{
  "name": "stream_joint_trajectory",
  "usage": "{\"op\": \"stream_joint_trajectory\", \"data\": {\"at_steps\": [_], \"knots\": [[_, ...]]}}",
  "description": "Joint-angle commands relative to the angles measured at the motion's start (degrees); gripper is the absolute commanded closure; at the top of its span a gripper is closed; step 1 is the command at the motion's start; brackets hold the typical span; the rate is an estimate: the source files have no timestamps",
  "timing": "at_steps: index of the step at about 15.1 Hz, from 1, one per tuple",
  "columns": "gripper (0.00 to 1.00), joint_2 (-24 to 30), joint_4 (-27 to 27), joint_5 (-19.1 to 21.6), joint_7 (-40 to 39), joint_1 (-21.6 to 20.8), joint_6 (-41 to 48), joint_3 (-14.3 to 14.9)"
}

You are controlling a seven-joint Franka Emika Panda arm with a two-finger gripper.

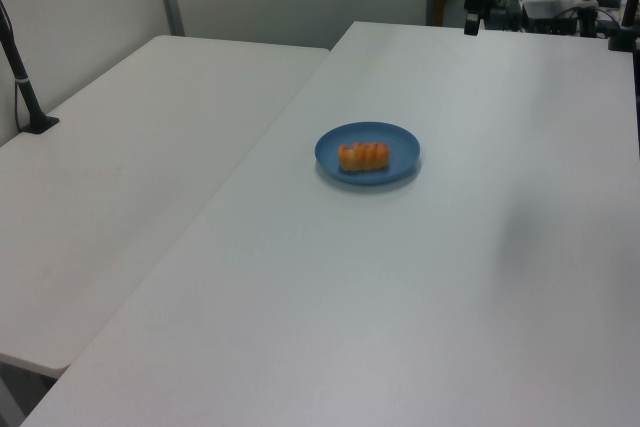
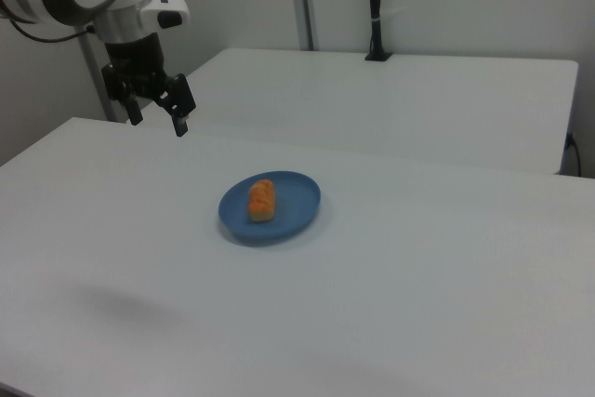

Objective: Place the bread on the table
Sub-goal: 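Move the open gripper down over the orange bread roll on the blue plate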

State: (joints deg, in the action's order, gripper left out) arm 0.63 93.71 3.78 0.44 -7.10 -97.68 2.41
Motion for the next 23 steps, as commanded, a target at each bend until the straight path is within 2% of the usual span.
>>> {"op": "stream_joint_trajectory", "data": {"at_steps": [1, 12, 17, 19, 23], "knots": [[0.00, 0.7, 1.3, 0.9, -0.8, -0.2, -0.9, 0.1], [0.00, 0.5, 1.8, 0.8, -1.5, -0.2, -0.6, 0.1], [0.00, -2.6, 1.6, 0.3, -3.9, -0.7, -1.0, 0.1], [0.00, -5.0, -1.2, 0.1, -5.7, -0.7, -1.2, 0.1], [0.00, -12.9, -10.6, -0.1, -7.6, -0.5, -2.7, 0.5]]}}
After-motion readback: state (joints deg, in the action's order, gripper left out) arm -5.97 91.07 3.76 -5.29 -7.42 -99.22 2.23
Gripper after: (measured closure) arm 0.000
